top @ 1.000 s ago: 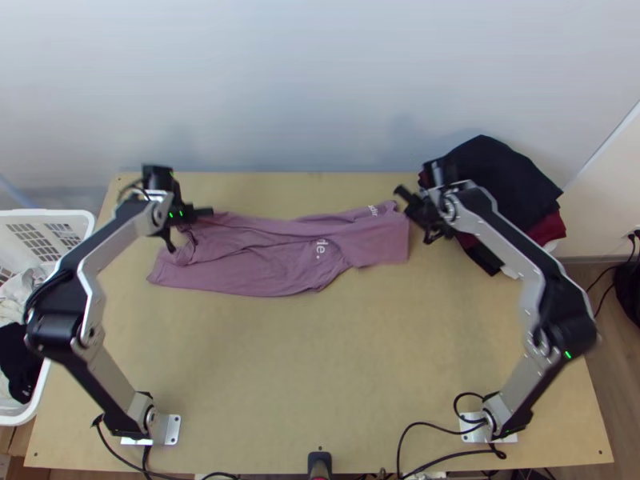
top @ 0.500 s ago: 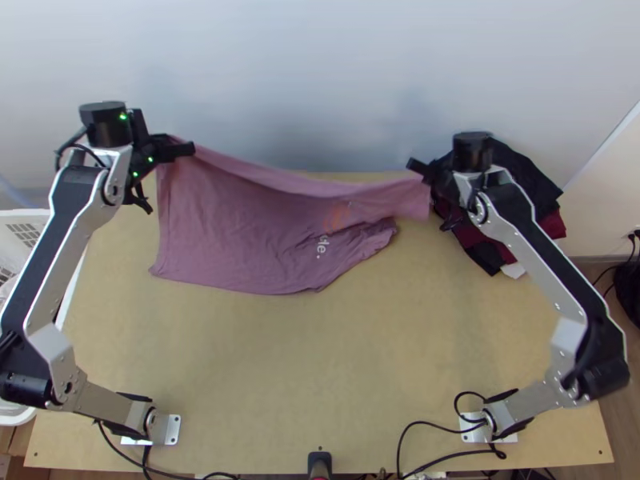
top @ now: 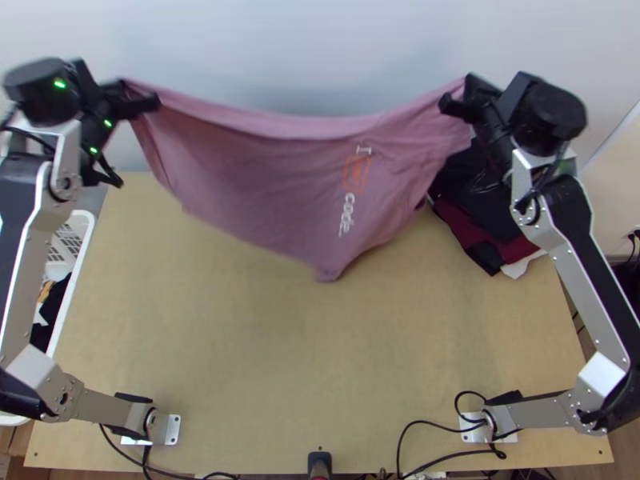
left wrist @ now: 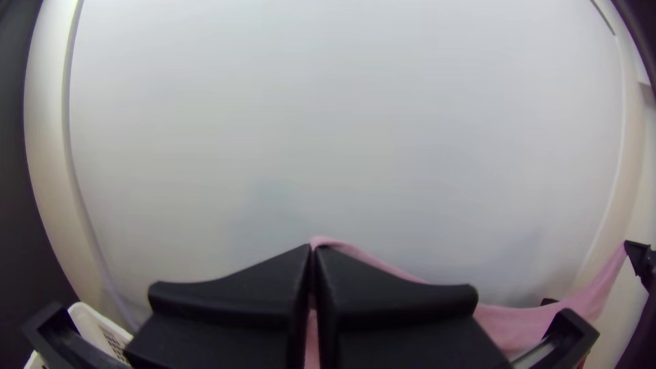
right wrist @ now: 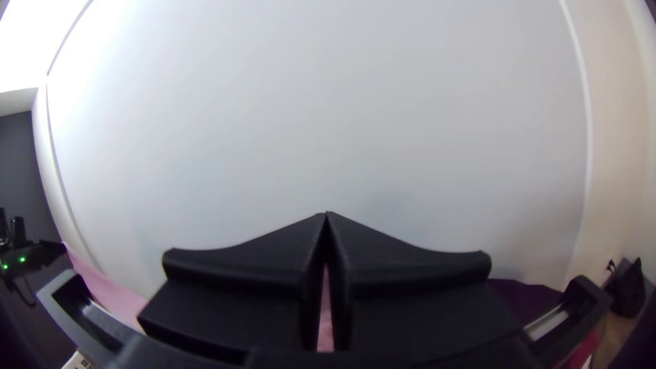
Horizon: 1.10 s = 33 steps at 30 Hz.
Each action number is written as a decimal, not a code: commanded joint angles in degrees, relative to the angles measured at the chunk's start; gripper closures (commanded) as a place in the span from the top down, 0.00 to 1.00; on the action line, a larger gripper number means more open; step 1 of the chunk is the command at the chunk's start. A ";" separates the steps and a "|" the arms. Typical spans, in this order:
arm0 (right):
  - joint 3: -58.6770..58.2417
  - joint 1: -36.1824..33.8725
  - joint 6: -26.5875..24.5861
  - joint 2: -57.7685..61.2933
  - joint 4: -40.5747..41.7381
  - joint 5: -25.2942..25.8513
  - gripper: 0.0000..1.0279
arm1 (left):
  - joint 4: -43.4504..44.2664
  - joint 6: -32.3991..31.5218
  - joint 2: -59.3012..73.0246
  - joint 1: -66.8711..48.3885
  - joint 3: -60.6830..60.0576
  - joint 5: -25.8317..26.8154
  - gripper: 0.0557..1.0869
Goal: Fold the t-shirt
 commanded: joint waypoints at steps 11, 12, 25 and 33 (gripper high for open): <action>6.37 1.91 -2.18 -10.72 7.55 0.86 0.03 | 3.77 5.68 -7.23 -3.79 9.12 -4.94 0.04; 6.01 1.91 -2.18 -12.12 7.90 0.86 0.03 | 3.77 5.68 -7.85 -3.79 9.12 -4.86 0.04; -5.94 3.58 -6.49 -34.80 7.81 -0.72 0.03 | 2.98 5.51 -25.42 -5.11 -1.43 -5.21 0.04; -10.07 5.25 -2.36 -47.19 -7.31 -0.98 0.03 | -3.17 -2.14 -40.45 -5.63 -12.42 -3.19 0.04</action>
